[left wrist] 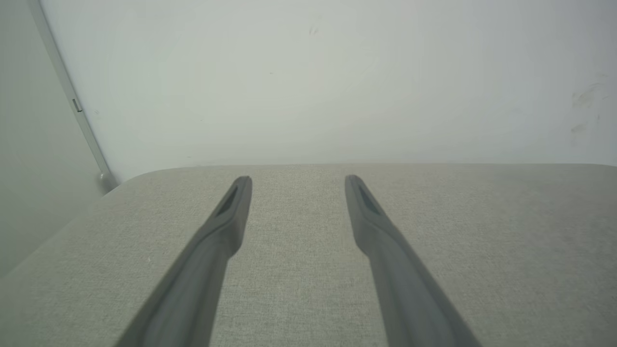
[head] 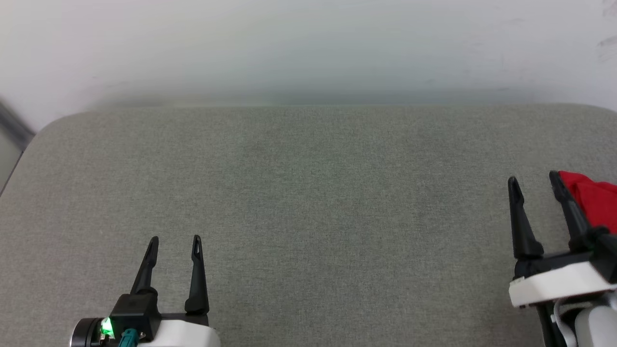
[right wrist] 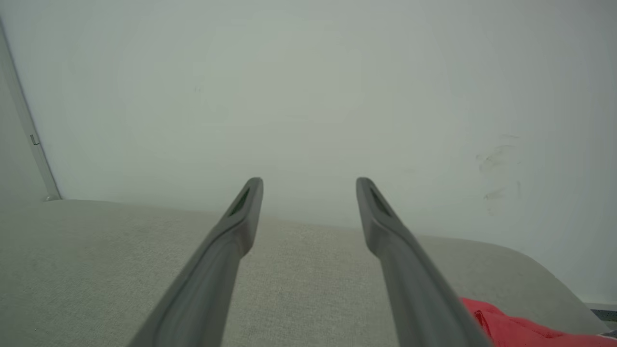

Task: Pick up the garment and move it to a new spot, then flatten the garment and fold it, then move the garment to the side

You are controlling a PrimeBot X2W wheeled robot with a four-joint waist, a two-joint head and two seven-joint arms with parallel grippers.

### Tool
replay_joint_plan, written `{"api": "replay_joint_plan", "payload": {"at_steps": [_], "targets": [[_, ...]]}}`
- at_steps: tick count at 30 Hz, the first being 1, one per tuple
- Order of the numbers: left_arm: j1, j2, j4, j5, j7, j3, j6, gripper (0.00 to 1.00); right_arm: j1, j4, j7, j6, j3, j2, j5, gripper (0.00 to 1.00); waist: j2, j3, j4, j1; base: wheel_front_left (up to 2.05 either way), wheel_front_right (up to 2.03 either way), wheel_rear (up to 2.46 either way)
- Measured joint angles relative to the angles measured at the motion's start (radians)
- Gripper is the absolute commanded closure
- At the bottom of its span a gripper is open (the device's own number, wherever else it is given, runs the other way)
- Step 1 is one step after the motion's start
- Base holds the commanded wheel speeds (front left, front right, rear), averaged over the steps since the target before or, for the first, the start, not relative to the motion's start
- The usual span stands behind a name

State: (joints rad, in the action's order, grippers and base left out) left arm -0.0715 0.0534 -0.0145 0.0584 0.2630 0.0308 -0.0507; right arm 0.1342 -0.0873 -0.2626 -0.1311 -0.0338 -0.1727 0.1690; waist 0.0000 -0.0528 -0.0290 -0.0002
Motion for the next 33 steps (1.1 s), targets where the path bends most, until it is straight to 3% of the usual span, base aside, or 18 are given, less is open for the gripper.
{"api": "replay_joint_plan", "payload": {"at_steps": [9,23,24,28,33], "targets": [[-0.037,-0.001,0.037,0.016,0.0,0.0,0.025,0.0,-0.168,0.046,0.0,0.0,-0.05,0.078,0.002,0.0,0.0,0.051,-0.004,0.0,0.0,0.0,0.0],[-0.058,-0.002,0.057,0.025,0.0,-0.002,0.051,0.0,-0.263,0.101,-0.001,0.0,-0.071,0.113,-0.005,0.0,0.0,0.075,0.001,0.0001,0.0,0.0,0.0],[-0.059,-0.002,0.062,0.025,0.0,-0.002,0.051,1.0,-0.263,0.095,0.0,0.0,-0.071,0.114,-0.005,1.0,0.0,0.076,0.001,0.0001,0.0,0.0,0.0],[-0.073,-0.003,0.101,0.027,-0.005,-0.001,0.051,1.0,-0.268,0.058,0.004,0.0,-0.068,0.114,-0.003,1.0,0.0,0.076,0.001,0.0001,0.0,0.0,0.0],[-0.073,-0.003,0.117,0.121,-0.026,-0.005,0.059,1.0,-0.267,0.04,0.026,0.0,-0.068,0.115,0.084,1.0,0.0,0.075,0.003,0.0002,0.0,0.0,0.0]]}}
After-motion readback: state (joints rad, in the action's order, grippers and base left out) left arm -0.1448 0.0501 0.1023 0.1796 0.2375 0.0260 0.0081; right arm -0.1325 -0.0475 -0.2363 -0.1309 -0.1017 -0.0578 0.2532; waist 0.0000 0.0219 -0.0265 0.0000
